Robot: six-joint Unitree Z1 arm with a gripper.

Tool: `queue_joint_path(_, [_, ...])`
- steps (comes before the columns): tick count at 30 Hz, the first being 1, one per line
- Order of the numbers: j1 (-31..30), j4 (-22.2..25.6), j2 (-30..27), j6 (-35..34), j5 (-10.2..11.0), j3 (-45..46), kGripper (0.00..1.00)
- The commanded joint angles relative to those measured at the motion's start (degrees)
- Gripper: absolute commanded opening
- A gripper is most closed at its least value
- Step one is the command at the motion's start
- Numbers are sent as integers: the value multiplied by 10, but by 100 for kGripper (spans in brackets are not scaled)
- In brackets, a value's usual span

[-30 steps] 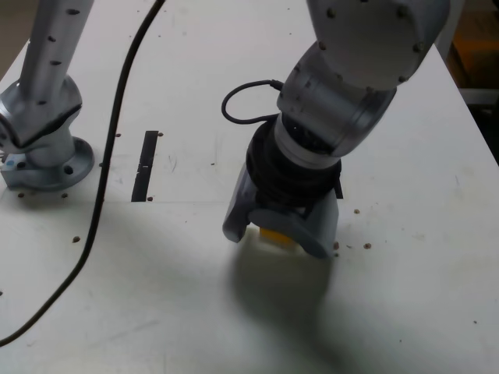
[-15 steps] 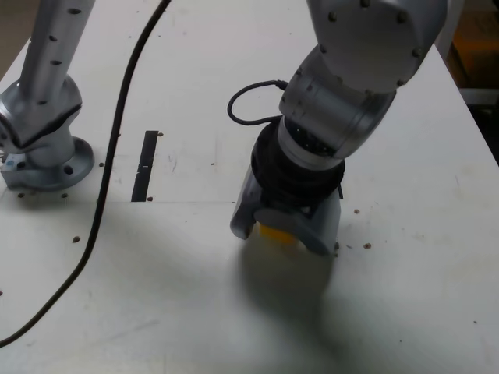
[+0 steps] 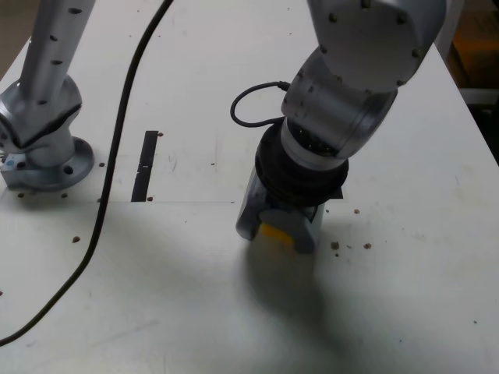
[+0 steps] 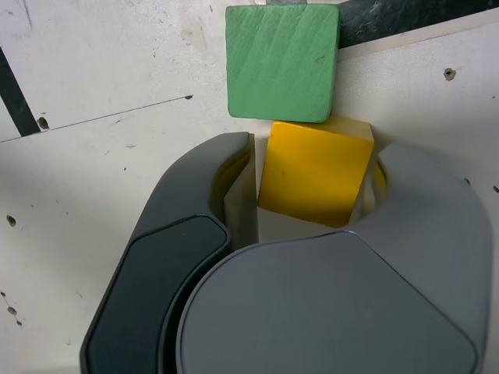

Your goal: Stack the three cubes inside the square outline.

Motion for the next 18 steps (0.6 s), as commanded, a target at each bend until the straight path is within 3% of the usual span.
queue_joint_path(1, [3, 4, 1, 0, -4, -5, 41])
queue_joint_path(5, [5, 11, 4, -1, -6, -11, 35])
queue_joint_path(12, [5, 22, 4, 0, -9, -19, 35])
queue_joint_path(18, [-2, 64, 6, -2, -23, -83, 35])
